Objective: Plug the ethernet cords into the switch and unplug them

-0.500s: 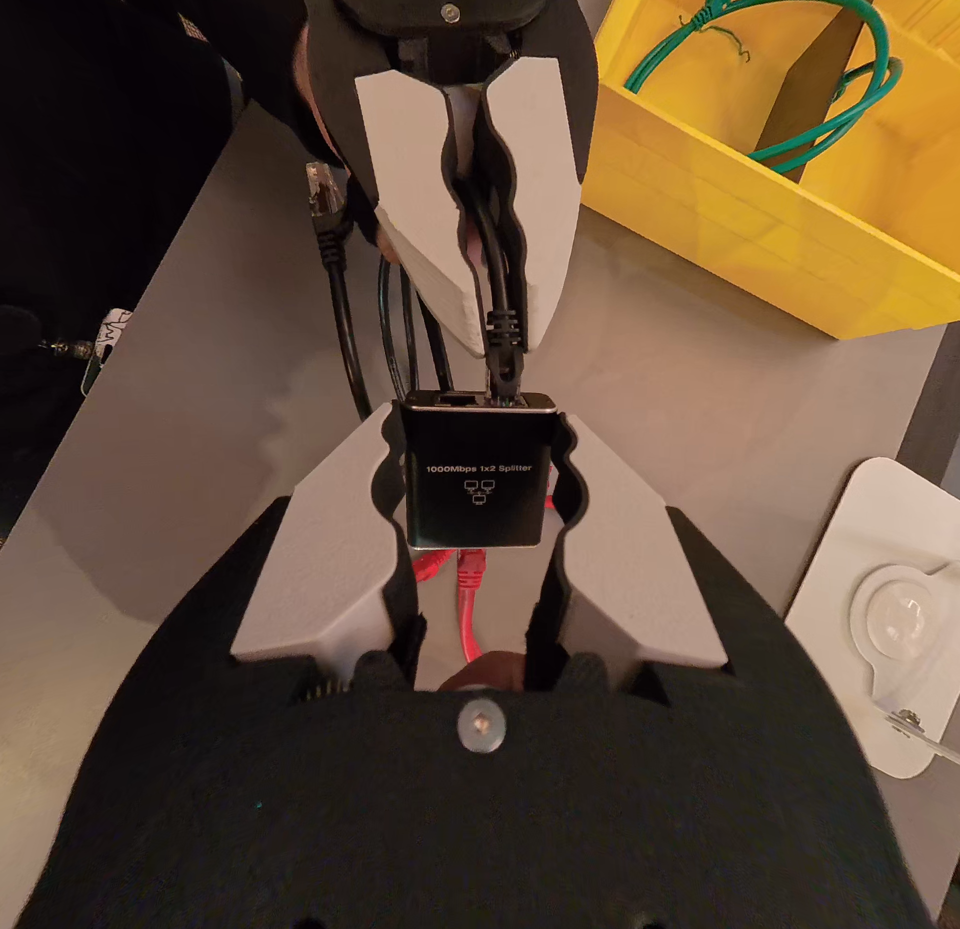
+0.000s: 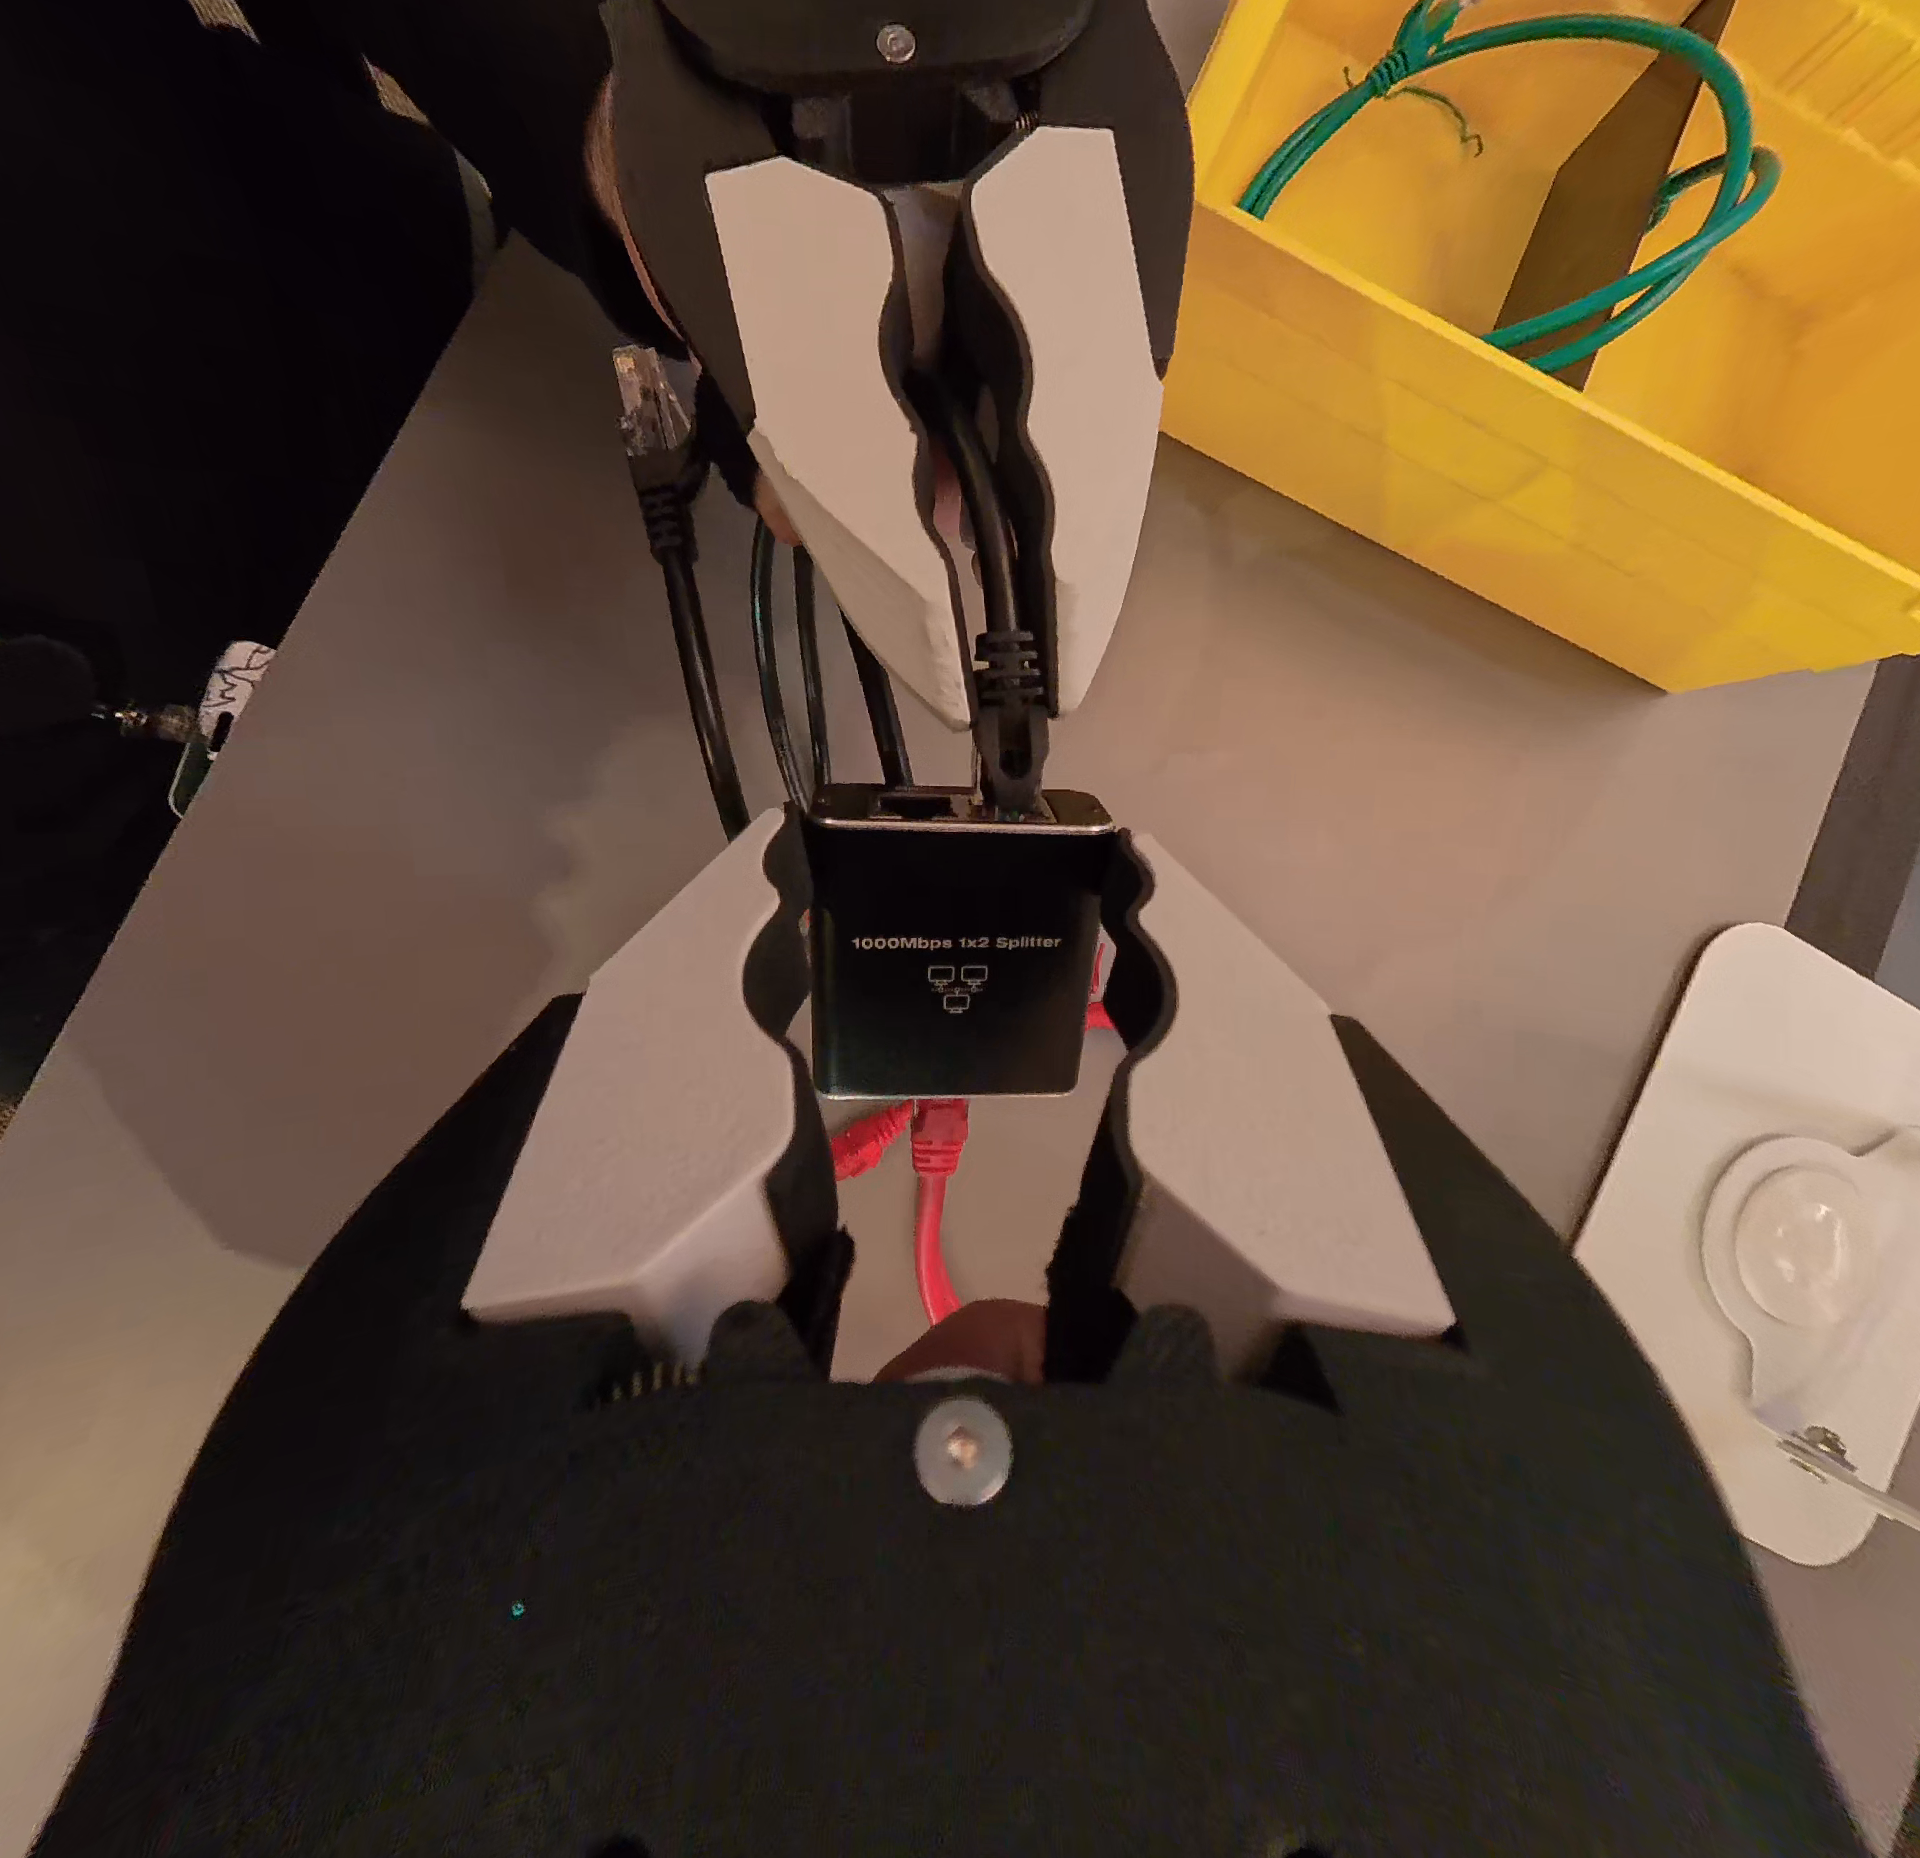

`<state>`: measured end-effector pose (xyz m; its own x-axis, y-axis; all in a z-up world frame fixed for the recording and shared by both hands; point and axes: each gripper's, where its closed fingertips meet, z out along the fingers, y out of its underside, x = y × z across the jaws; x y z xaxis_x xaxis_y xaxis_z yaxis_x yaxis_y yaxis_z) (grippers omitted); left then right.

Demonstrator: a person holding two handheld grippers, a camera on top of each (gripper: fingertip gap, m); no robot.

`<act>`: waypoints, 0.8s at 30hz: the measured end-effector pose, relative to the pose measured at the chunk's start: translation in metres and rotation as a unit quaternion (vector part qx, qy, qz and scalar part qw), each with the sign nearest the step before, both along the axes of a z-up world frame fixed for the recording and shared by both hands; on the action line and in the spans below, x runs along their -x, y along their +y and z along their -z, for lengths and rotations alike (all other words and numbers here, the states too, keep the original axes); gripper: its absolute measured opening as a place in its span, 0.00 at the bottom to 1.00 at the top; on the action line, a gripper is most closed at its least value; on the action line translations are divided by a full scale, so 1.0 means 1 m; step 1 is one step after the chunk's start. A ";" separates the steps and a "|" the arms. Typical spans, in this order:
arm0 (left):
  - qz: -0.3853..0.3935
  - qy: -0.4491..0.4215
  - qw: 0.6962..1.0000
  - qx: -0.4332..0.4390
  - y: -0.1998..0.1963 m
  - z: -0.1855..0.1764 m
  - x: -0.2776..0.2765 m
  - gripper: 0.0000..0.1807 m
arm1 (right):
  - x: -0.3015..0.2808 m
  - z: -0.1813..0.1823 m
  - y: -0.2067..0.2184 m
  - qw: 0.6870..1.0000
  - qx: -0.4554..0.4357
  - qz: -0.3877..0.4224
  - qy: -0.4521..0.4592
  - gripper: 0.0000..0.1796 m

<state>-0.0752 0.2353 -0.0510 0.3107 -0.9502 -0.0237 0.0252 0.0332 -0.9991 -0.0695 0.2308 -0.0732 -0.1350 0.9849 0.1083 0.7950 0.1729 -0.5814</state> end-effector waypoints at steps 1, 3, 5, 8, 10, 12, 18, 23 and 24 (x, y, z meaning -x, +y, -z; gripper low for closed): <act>0.001 -0.001 1.000 -0.001 -0.001 0.000 0.000 0.06 | 0.000 0.000 -0.001 1.000 0.000 0.000 0.001 0.29; 0.000 0.004 1.000 -0.004 -0.001 -0.001 0.000 0.06 | 0.001 -0.001 -0.001 1.000 0.000 0.001 0.001 0.29; -0.003 0.019 1.000 -0.014 -0.002 0.001 -0.001 0.06 | 0.000 0.003 -0.001 1.000 -0.008 0.000 -0.014 0.30; -0.001 0.026 0.999 -0.021 -0.003 -0.003 0.002 0.06 | 0.002 0.002 -0.003 1.000 -0.002 0.002 -0.001 0.30; 0.000 0.030 0.999 -0.022 -0.002 -0.004 0.003 0.07 | 0.002 -0.001 -0.002 1.000 -0.003 0.006 0.008 0.30; 0.001 0.040 0.999 -0.025 -0.002 0.000 0.002 0.06 | 0.001 0.003 -0.001 1.000 -0.009 0.004 -0.005 0.30; 0.011 0.088 0.996 -0.018 -0.004 0.007 0.001 0.06 | -0.002 0.008 -0.002 1.000 -0.018 0.003 -0.025 0.30; 0.013 0.122 0.992 0.002 -0.004 0.017 -0.001 0.06 | -0.005 0.018 -0.001 0.996 -0.042 -0.001 -0.078 0.29; 0.013 0.127 0.992 0.004 -0.003 0.018 -0.001 0.06 | -0.005 0.019 0.000 0.995 -0.046 -0.001 -0.084 0.30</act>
